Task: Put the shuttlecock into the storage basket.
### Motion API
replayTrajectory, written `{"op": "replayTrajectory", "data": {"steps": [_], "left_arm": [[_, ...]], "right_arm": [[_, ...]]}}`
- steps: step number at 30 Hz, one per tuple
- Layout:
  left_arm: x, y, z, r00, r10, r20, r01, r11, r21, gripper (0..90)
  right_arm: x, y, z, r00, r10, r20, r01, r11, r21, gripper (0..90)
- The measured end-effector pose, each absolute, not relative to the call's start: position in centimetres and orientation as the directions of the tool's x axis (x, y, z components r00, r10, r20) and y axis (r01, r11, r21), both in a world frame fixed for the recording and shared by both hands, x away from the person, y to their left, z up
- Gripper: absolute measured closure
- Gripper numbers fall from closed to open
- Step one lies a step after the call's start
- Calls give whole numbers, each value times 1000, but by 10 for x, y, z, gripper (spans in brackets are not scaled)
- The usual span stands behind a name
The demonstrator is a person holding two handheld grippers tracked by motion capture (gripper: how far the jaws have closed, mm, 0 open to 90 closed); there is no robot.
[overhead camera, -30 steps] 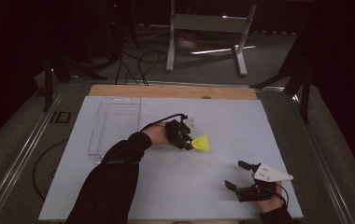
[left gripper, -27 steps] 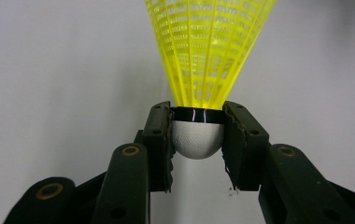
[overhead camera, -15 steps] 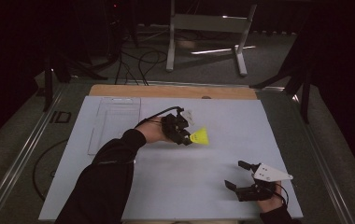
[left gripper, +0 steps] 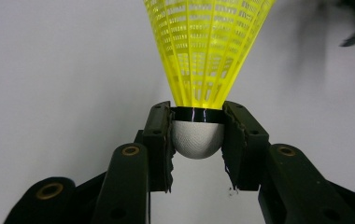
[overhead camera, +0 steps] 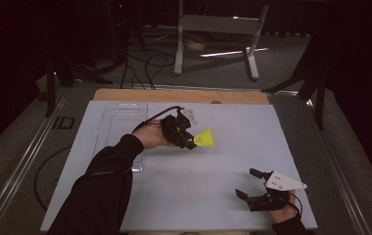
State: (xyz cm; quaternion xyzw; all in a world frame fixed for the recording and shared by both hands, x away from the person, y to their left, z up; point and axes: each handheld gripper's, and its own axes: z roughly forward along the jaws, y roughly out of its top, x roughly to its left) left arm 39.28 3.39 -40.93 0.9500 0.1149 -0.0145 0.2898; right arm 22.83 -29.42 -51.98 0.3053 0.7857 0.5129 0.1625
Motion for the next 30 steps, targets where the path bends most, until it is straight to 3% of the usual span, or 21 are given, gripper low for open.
{"op": "replayTrajectory", "data": {"steps": [30], "left_arm": [[382, 96, -371, 934, 348, -85, 339, -782, 523, 657]], "right_arm": [[228, -292, -521, -757, 651, 52, 316, 295, 902, 87]]}}
